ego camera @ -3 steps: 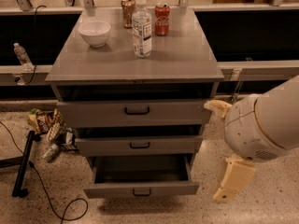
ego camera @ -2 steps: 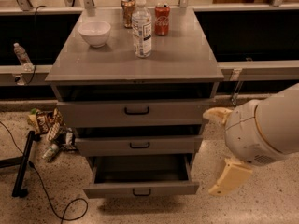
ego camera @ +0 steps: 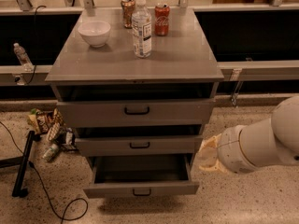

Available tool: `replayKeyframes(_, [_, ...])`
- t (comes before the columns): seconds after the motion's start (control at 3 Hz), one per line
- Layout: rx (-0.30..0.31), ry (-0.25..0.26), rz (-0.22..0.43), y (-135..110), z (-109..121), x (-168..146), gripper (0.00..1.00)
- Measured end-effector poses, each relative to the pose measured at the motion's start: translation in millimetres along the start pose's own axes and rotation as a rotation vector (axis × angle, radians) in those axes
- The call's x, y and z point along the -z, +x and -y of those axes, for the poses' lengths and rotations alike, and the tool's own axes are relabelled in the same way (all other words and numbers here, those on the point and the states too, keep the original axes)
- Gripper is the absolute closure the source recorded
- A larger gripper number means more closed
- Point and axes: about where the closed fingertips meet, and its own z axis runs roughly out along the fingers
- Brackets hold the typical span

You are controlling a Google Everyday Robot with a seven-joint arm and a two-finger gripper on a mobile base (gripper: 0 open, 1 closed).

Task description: Close bottom drawer

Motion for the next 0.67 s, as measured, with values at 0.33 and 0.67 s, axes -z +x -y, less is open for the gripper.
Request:
replayKeyframes(0.33, [0.021, 0.002, 0.050, 26, 0, -47, 0.93])
replayKeyframes(0.67, [0.032, -0.002, 0.062, 32, -1, -59, 1.00])
